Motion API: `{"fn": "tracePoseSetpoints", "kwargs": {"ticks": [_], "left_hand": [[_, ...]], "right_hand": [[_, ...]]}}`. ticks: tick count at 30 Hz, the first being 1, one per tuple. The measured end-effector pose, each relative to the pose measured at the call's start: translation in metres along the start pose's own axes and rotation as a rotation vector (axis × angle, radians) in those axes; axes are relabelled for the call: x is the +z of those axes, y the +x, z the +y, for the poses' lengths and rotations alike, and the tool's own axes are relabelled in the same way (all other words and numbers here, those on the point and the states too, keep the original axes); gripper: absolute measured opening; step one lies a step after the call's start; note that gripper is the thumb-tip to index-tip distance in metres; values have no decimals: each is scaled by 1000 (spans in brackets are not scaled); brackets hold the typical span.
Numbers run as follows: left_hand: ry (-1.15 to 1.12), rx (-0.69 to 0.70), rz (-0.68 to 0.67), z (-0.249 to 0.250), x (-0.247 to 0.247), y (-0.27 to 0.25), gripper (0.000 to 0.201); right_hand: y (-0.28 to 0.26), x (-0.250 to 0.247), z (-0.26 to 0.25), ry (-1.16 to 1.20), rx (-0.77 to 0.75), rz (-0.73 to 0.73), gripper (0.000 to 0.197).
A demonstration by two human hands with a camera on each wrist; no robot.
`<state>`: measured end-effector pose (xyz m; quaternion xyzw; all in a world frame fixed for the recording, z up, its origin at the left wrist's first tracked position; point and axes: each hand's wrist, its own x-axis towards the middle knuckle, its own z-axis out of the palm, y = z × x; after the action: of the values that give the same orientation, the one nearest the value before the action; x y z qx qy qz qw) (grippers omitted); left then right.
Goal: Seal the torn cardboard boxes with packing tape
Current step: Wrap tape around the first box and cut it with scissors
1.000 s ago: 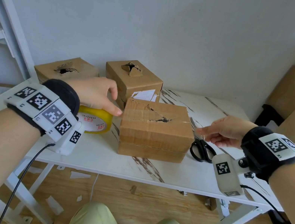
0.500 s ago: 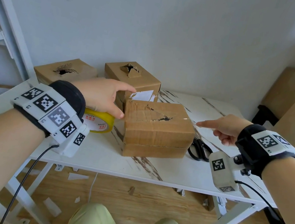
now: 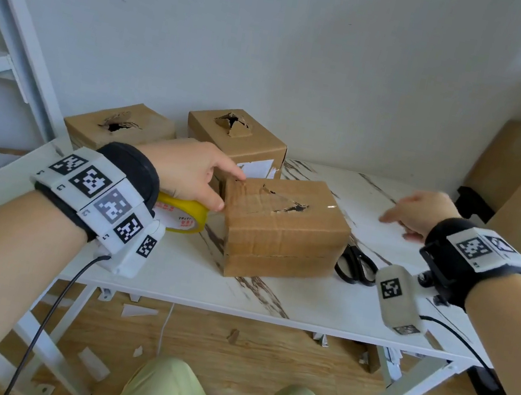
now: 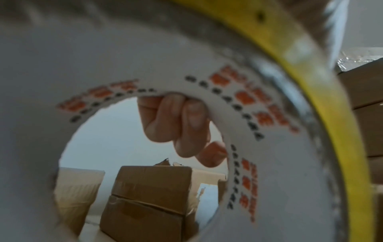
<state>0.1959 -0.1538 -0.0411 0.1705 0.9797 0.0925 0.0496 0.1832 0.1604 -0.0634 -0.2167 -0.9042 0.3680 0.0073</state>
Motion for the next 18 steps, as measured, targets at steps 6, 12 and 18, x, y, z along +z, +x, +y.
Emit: {"fn": "tracePoseSetpoints", "kwargs": {"ticks": [6,12,18], "left_hand": [[-7,14,-19,3,1,5,59],[-23,11,-10,2,3,5,57],[-89,19,-22,-1,3,7,58]], "right_hand": [[-40,25,-62,83,-286,-153,45],[-56,65,-65,-267,-388,-263,90],[-52,59,-55,-306,-443,-241,73]]}}
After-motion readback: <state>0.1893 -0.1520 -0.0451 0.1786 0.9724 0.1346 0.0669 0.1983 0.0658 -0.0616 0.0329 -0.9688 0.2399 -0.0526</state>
